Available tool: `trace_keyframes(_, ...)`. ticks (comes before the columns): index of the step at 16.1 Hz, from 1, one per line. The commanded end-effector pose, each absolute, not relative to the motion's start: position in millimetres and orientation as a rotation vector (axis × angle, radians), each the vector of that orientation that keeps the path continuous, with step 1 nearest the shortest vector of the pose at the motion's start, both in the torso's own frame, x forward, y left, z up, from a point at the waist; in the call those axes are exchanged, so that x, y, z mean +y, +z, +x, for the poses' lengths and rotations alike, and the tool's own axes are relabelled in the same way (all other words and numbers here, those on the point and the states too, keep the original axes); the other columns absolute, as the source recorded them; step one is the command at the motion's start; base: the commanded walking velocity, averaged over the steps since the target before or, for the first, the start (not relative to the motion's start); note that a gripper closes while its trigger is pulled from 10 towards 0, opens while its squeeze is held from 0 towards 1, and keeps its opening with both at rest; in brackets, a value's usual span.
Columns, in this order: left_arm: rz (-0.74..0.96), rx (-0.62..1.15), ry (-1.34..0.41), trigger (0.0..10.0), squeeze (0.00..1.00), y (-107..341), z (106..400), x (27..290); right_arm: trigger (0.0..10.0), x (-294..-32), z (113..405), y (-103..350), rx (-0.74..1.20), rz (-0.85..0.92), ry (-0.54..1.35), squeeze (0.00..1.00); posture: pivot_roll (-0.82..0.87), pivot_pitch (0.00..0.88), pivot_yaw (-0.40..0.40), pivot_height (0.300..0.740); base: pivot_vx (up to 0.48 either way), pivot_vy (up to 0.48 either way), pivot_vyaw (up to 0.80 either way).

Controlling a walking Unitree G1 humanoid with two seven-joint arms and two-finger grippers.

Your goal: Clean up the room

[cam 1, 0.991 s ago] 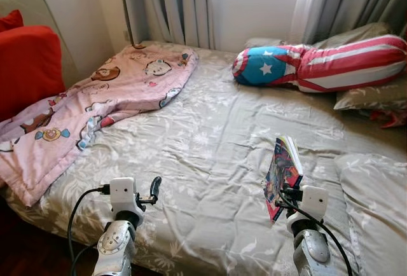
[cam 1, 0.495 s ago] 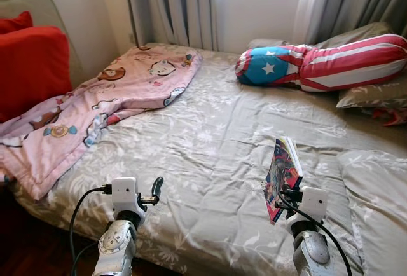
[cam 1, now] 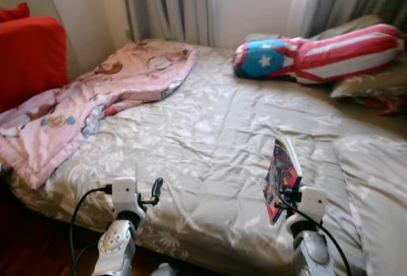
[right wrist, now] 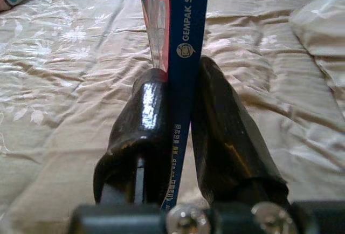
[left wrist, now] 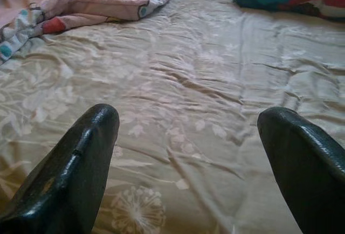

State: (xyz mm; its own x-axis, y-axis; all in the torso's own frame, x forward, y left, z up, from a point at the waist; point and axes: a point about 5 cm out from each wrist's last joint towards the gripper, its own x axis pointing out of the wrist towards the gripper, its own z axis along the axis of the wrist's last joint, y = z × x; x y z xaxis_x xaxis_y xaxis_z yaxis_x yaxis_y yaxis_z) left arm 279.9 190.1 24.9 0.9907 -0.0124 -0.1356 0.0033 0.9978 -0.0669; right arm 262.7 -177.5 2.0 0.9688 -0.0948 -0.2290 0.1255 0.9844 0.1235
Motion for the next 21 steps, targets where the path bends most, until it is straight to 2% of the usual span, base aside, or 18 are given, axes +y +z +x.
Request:
trace_keyframes(1, -0.074, 0.126, -0.015, 10.0, 0.0, 28.5, 283.4, 187.7, 10.0, -180.7, 266.2, 7.4, 0.191, 0.13, -0.116, 0.0, -0.05, 0.0, -0.001, 0.662, 0.0, 0.0, 0.0)
trace_keyframes(10, -0.081, 0.124, -0.022, 10.0, 0.0, 29.8, 283.8, 186.0, 10.0, -177.3, 266.7, 5.6, 0.205, 0.136, -0.11, 0.0, -0.04, 0.0, 0.0, 0.662, 0.0, 0.0, 0.0)
trace_keyframes(12, -0.081, 0.123, -0.023, 10.0, 0.0, 30.1, 283.9, 185.9, 10.0, -176.9, 266.7, 4.7, 0.214, 0.132, -0.109, 0.0, -0.04, 0.0, 0.001, 0.649, 0.0, 0.0, 0.0)
trace_keyframes(20, -0.073, 0.124, -0.016, 10.0, 0.0, 30.7, 283.0, 188.8, 10.0, -176.3, 267.4, 4.5, 0.219, 0.134, -0.111, 0.0, -0.03, 0.0, 0.001, 0.649, 0.0, 0.0, 0.0)
trace_keyframes(21, -0.072, 0.124, -0.017, 10.0, 0.0, 30.9, 283.0, 189.2, 10.0, -175.2, 267.6, 4.4, 0.22, 0.136, -0.108, 0.0, -0.03, 0.0, 0.002, 0.639, 0.0, 0.0, 0.0)
